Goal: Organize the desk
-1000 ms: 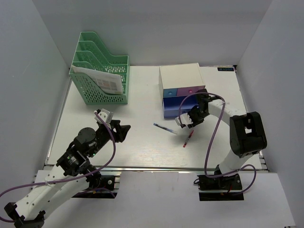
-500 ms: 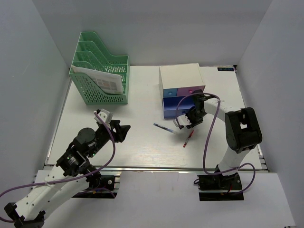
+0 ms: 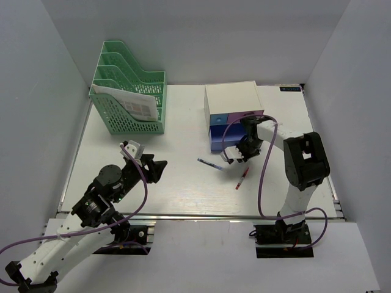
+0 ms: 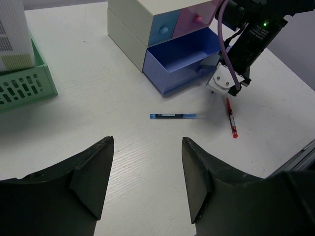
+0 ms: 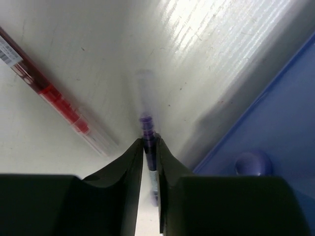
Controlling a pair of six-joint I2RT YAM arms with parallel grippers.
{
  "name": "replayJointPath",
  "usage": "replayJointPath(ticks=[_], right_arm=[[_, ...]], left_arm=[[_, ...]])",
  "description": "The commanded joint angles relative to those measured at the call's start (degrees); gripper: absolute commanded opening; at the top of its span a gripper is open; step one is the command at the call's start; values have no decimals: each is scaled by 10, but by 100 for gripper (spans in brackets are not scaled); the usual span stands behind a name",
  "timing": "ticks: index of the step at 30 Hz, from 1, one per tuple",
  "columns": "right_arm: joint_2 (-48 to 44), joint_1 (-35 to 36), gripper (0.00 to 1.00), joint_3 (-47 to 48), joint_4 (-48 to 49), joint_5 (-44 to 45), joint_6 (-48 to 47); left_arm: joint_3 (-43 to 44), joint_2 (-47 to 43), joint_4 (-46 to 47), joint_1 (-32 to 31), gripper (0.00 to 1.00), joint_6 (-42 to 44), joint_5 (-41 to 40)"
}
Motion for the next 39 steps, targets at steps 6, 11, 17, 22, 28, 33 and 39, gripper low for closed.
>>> replayJointPath(ticks=[6, 11, 17, 22, 28, 33, 39], right_arm=[[39, 27, 6, -36, -35, -73, 82], [-4, 36, 0, -30, -6, -146, 124], [-53, 34, 0, 45, -37, -255, 220], [-140, 31, 0, 59, 49, -241, 362], [-198, 35, 0, 6, 176, -128, 396], [-193, 35, 0, -31, 275, -32, 386], [-165, 32, 22, -38, 353, -1, 375]], left_arm=[[0, -7, 4, 2, 68, 5, -8], [-1, -8, 4, 2, 68, 5, -10], [-1, -10, 4, 2, 68, 6, -12], [0, -10, 5, 2, 67, 6, -12], [-1, -10, 4, 2, 67, 5, -10], [-2, -7, 6, 2, 68, 6, -3], [-2, 3, 5, 2, 68, 6, 1]])
